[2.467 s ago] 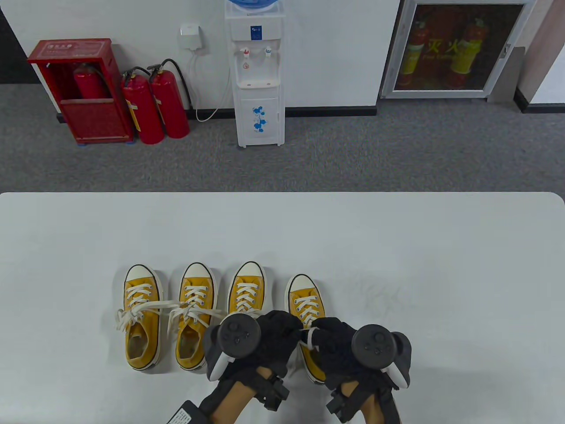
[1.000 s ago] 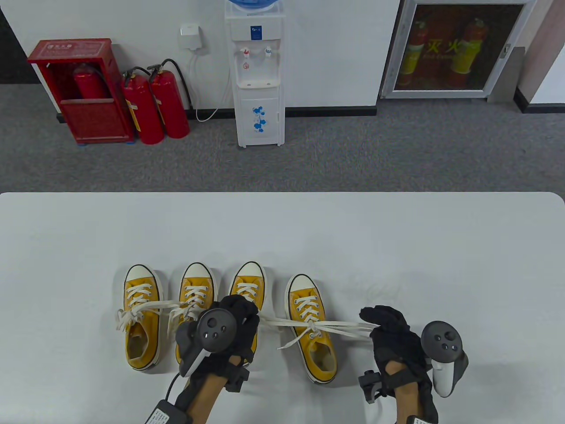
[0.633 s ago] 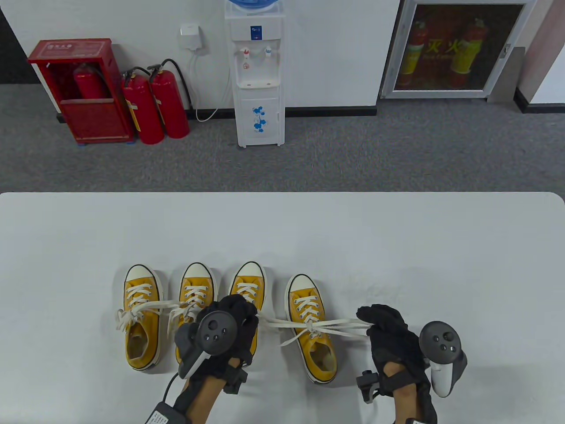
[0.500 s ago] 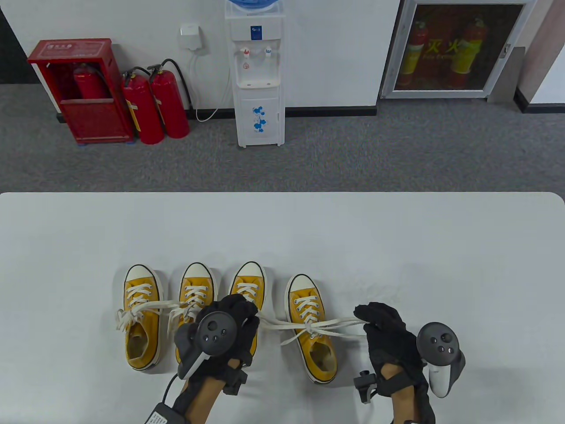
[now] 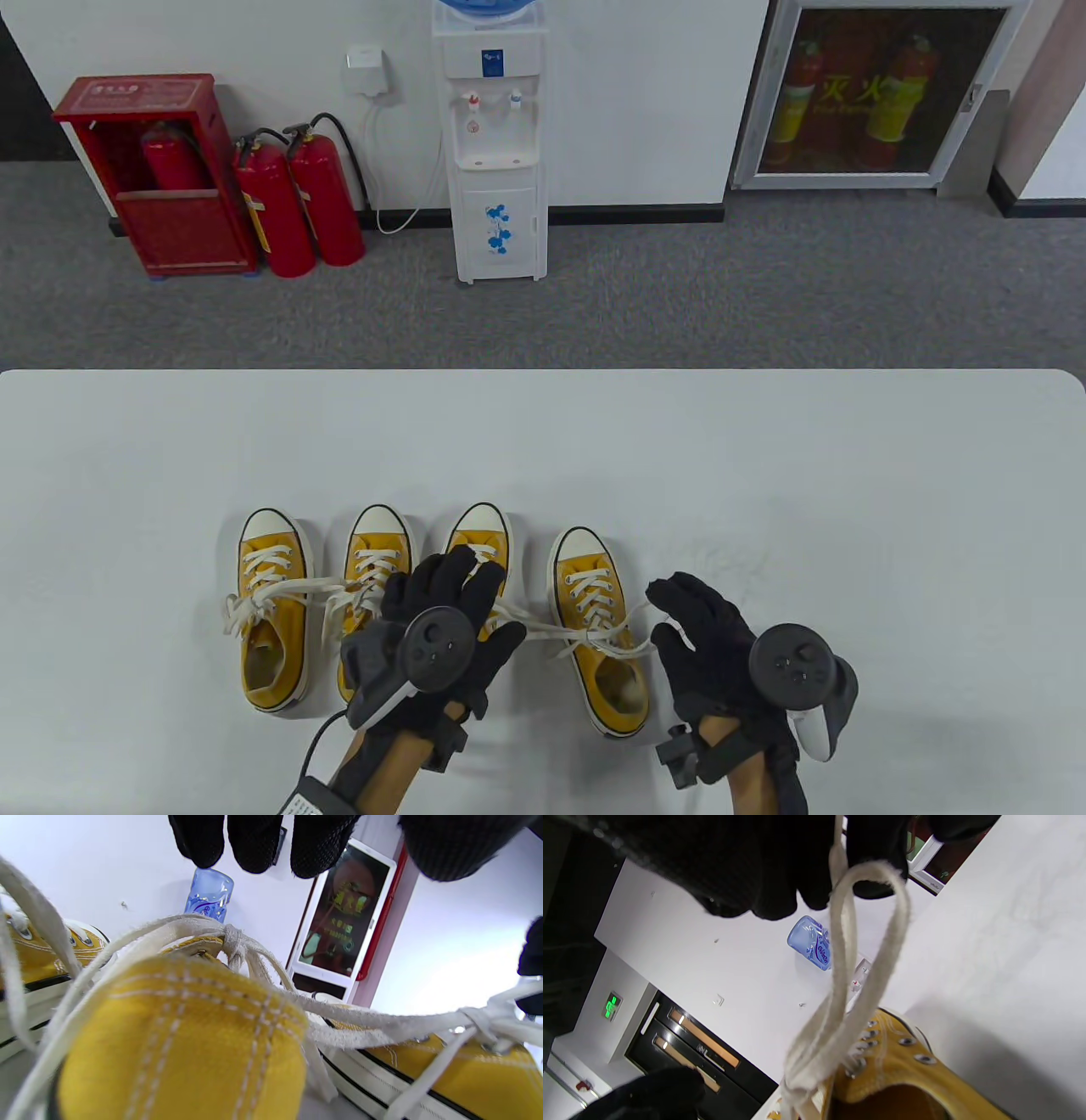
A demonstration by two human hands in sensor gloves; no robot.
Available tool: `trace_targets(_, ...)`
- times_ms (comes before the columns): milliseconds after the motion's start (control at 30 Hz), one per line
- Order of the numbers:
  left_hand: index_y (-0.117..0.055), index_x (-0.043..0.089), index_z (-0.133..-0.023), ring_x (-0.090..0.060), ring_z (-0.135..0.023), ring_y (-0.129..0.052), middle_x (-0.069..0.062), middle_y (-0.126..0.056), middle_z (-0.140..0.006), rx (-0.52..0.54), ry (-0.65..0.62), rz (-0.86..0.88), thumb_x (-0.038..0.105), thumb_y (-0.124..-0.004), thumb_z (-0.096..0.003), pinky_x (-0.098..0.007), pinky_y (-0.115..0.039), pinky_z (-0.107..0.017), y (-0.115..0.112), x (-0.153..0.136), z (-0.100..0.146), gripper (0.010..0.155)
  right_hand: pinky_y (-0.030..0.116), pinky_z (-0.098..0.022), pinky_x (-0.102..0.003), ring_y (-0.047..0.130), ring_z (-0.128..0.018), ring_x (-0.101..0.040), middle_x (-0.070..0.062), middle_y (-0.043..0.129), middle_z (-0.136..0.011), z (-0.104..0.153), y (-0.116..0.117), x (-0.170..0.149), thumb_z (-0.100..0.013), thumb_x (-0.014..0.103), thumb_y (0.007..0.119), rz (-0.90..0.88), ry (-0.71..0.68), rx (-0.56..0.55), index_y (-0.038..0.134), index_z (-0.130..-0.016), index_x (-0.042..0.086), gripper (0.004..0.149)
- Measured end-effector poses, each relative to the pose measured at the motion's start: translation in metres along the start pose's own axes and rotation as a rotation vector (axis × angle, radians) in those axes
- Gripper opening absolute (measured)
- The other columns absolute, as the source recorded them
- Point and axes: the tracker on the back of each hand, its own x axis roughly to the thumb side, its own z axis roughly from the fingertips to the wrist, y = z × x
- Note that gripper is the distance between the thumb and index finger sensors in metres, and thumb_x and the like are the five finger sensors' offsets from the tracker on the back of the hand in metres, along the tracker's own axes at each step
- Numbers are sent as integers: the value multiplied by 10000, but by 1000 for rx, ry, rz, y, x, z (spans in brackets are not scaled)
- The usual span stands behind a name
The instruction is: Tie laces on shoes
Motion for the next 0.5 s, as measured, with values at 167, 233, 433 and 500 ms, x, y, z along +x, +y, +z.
trace_targets(167,-448,350,-1162,-471,-1191,-366,-71,-340,-1291,-39,-31,-21,706,-701,-451,-778,-256,-765,7,-1,7,834,415,-700,-713,624,-1024,-426,-73,570,-1110,-1,9,0,-458,393,849,70,7,45,716,-1016,185,610)
trace_targets(233,-400,356,-1171,-474,-1197,-316,-68,-290,-1296,-60,-38,-34,717,-685,-450,-783,-224,-761,10,-3,11,856,414,-702,-710,615,-1025,-427,-75,535,-1121,-2,14,-1,-453,415,856,108,26,79,681,-1034,183,650)
trace_targets(433,-331,353,-1179,-481,-1199,-223,-71,-206,-1296,-88,-48,-40,726,-662,-451,-790,-168,-748,14,-15,23,883,455,-690,-691,703,-945,-401,-93,551,-1099,-4,29,-5,-437,451,872,237,103,186,629,-1055,182,717)
trace_targets(500,-326,351,-1180,-483,-1198,-216,-73,-197,-1295,-92,-44,-43,726,-660,-451,-790,-162,-746,14,-21,26,886,469,-688,-679,721,-922,-392,-95,570,-1082,-5,32,-7,-437,452,876,248,138,226,614,-1059,178,729)
